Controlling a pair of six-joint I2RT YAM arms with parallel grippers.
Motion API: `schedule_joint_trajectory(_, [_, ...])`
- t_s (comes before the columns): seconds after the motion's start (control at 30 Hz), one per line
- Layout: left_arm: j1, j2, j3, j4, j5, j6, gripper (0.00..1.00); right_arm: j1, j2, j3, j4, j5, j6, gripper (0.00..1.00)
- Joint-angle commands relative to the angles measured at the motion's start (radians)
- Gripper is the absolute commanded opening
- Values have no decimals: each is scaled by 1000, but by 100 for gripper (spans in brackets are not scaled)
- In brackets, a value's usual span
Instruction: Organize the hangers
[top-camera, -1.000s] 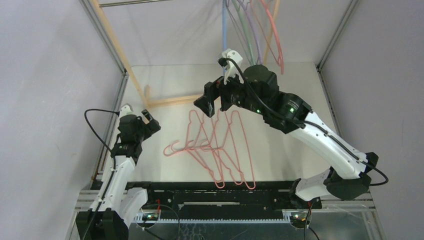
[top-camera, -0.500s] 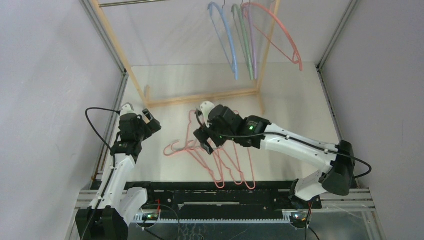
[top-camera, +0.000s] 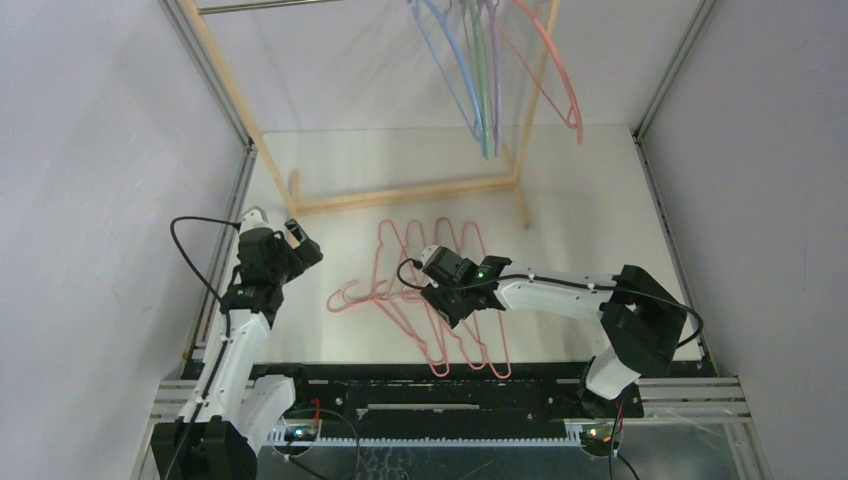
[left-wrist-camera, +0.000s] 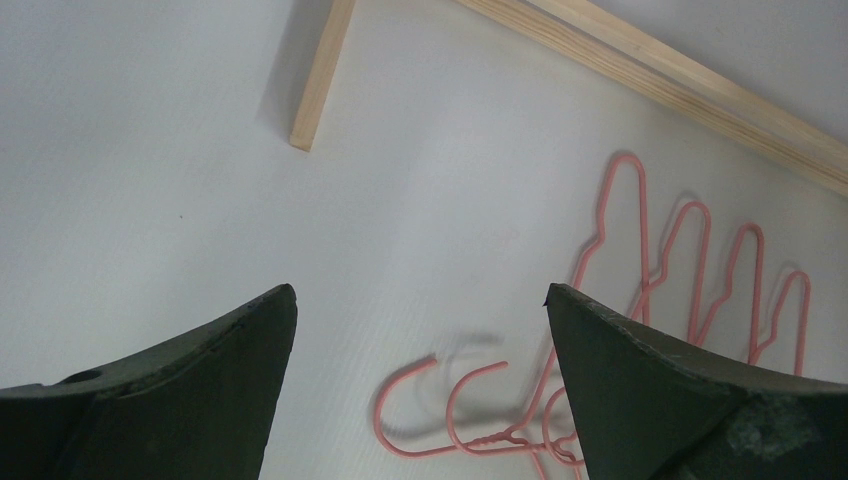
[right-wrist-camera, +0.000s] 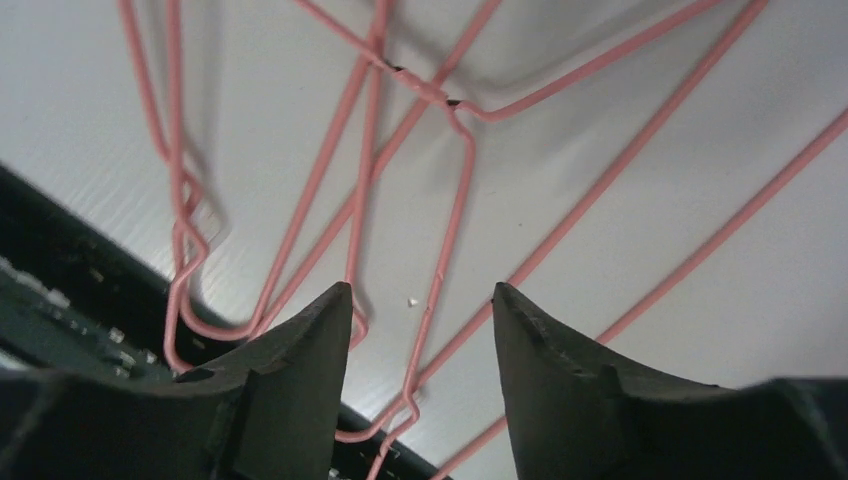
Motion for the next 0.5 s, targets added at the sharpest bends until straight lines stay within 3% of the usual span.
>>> schedule_joint_trajectory(0.0, [7, -26, 36, 7, 16, 14, 100, -53, 47, -3, 101, -26, 26, 55])
schedule_joint_trajectory(0.13, [7, -27, 36, 7, 25, 13, 99, -95, 76, -3, 148, -49, 22, 47])
schedule_joint_trajectory(0.47, [8, -38, 29, 3, 15, 9, 100, -109, 151, 30, 171, -103, 2, 46])
